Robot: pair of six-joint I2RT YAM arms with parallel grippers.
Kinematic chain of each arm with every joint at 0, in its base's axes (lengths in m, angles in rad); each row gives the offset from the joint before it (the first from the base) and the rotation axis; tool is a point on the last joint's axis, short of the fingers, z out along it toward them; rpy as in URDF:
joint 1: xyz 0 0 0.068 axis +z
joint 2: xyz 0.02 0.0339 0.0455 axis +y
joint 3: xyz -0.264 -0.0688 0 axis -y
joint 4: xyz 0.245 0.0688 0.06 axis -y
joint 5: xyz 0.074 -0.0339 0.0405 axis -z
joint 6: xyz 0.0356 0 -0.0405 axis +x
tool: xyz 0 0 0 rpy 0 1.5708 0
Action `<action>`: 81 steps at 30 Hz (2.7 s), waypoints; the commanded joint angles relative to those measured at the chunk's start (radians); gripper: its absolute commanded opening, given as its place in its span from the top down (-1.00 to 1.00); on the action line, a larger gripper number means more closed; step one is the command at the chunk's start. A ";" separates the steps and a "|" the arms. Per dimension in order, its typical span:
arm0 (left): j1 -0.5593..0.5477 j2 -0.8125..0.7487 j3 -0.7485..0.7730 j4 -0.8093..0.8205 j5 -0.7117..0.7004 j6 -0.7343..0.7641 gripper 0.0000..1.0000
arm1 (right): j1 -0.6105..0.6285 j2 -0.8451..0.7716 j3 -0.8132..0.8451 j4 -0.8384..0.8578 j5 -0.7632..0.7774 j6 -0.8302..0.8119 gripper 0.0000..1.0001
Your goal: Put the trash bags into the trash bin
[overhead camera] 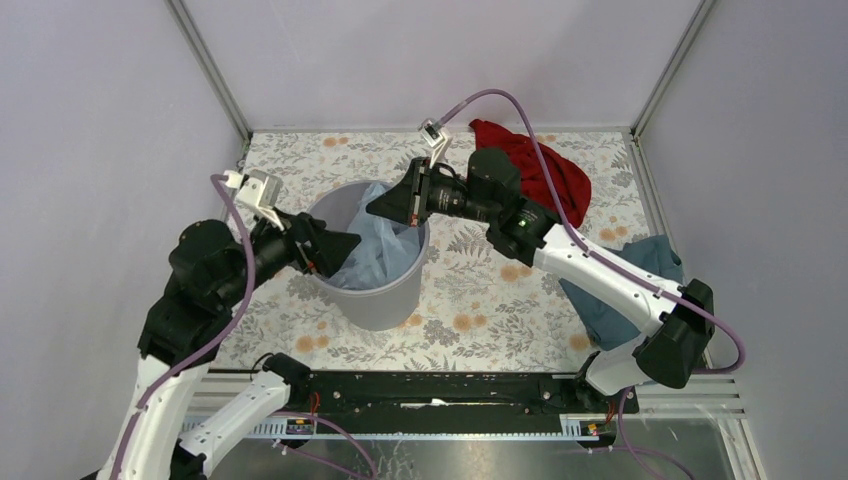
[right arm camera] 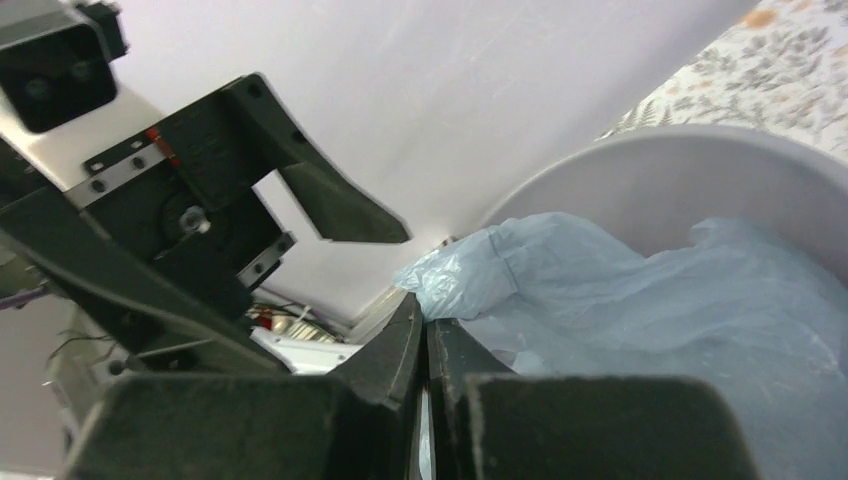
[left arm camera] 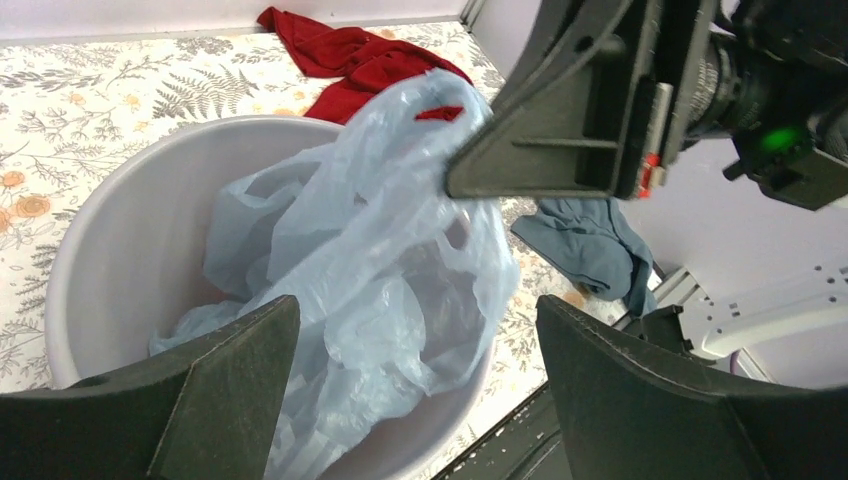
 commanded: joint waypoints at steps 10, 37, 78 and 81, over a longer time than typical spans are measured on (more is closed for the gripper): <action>0.000 0.160 -0.038 0.170 0.056 -0.022 -0.36 | 0.006 -0.076 -0.042 0.163 -0.094 0.199 0.78; 0.000 0.025 -0.057 0.139 -0.162 -0.161 0.95 | 0.154 -0.039 0.052 -0.168 0.258 -0.257 -0.55; 0.000 0.225 0.242 -0.068 -0.231 -0.147 -0.98 | 0.313 -0.103 0.056 -0.224 0.604 -0.389 1.00; 0.000 0.140 0.149 0.017 -0.174 -0.139 -0.98 | 0.313 -0.107 0.059 -0.228 0.615 -0.395 1.00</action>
